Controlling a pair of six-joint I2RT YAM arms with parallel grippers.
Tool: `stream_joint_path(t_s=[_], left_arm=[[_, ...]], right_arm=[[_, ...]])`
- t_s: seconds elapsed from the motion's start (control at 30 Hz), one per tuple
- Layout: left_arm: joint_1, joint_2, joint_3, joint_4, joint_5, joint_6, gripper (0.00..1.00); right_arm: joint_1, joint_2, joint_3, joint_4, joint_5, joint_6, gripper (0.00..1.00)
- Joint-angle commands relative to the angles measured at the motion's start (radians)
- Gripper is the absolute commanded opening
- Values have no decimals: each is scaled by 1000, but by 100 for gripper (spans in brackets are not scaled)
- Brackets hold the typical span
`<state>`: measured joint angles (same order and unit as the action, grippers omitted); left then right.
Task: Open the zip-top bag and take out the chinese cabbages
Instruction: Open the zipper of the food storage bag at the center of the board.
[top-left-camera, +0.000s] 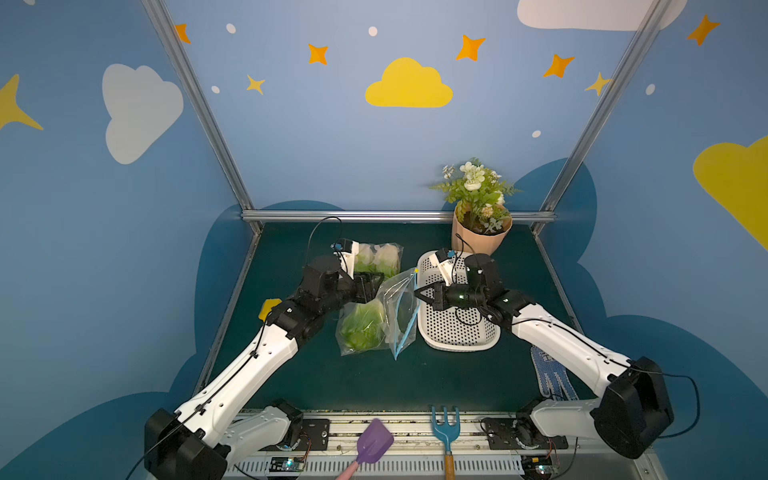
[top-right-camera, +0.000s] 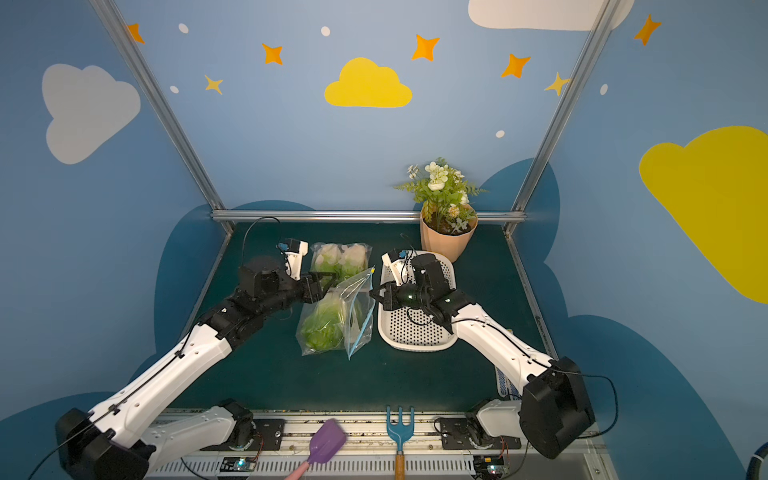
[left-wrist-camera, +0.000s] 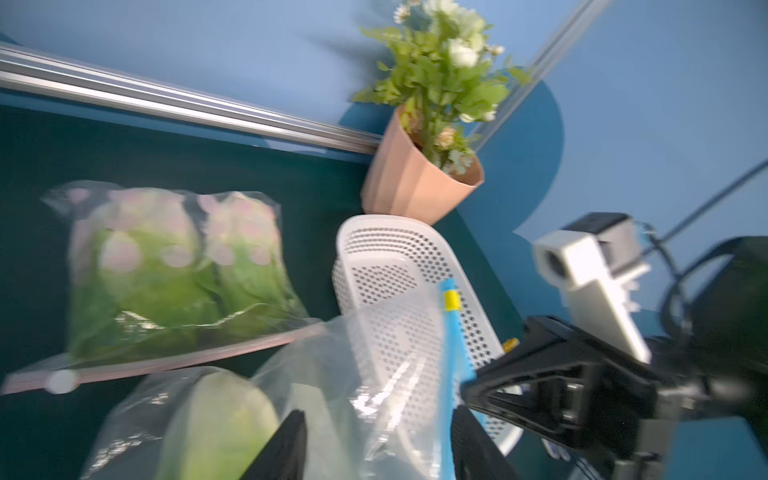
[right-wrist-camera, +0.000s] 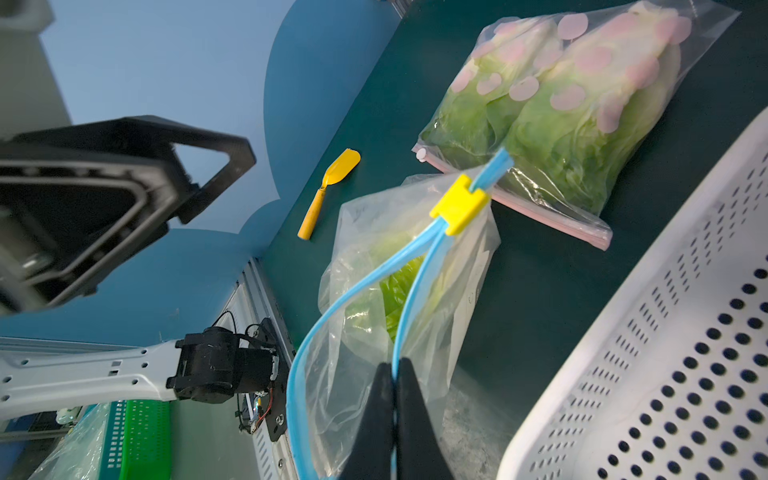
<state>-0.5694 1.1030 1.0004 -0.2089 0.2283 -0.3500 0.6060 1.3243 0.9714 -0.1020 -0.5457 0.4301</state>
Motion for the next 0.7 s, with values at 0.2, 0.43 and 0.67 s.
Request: stream_joint_path(t_s=[0.2, 0.43, 0.67], left_arm=[[-277, 137, 150, -294, -407, 51, 66], [-369, 189, 129, -233, -630, 32, 65], [-426, 292, 191, -357, -808, 11, 50]], right_arm=[[23, -34, 21, 10, -16, 5, 0], [26, -66, 1, 8, -2, 8, 0], [26, -86, -15, 8, 17, 9, 0]])
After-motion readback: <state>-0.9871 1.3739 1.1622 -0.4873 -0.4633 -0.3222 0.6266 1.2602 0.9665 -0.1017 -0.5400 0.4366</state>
